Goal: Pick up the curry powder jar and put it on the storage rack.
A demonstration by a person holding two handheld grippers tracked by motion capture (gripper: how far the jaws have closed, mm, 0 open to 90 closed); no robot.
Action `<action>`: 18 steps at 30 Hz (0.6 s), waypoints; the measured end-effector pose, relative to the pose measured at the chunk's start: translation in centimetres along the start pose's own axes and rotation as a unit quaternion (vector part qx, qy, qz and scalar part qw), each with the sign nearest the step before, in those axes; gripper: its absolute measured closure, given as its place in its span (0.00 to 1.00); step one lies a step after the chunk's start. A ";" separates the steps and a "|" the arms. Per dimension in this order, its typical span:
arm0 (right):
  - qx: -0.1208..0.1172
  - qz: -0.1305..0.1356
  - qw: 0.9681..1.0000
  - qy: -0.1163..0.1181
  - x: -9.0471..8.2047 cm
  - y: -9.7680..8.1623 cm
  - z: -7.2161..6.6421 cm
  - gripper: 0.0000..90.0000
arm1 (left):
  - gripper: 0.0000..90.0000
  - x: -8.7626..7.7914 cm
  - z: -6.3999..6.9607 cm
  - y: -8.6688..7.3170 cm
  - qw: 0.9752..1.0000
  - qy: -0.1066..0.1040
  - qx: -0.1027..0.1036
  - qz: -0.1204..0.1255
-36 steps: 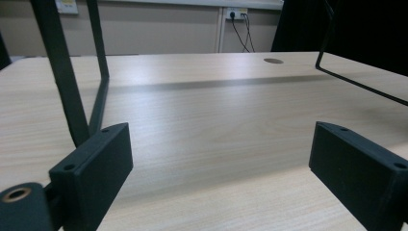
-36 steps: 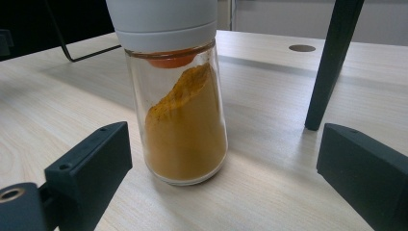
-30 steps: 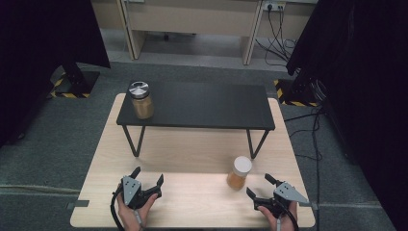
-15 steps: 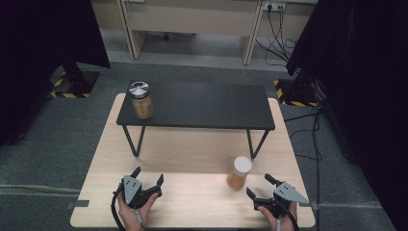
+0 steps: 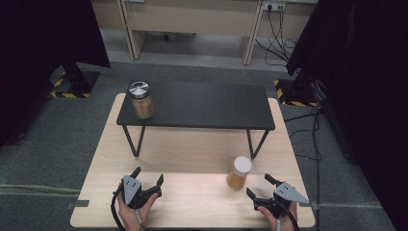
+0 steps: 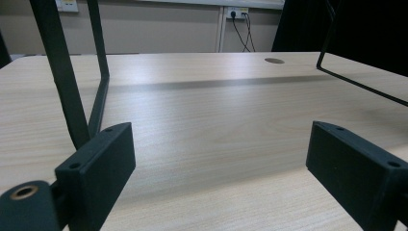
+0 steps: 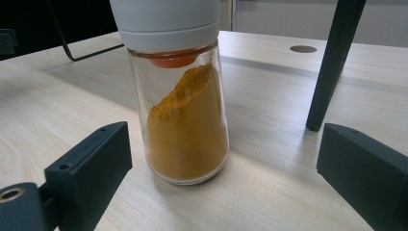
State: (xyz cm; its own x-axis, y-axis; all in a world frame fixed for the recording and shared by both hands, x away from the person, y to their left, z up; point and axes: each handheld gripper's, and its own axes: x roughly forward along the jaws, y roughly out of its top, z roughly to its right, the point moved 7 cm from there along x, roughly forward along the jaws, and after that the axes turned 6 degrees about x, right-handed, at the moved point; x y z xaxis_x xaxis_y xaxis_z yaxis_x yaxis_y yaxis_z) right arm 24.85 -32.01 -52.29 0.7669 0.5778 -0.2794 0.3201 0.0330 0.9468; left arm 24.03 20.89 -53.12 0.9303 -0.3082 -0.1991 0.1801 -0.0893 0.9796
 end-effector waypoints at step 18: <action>0.008 0.000 1.000 0.006 0.0 0.0 0.3 0.06 | 0.10 0.0 -0.1 0.0 1.000 -0.001 -0.005 0.001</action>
State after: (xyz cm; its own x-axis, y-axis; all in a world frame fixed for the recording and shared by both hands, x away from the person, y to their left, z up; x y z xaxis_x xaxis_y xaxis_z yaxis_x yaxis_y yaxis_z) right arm 25.01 -32.24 -52.31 0.7602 0.5874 -0.2776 0.3293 0.0199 0.9440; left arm 24.03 21.04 -53.14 0.9300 -0.3107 -0.1963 0.1804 -0.0794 0.9804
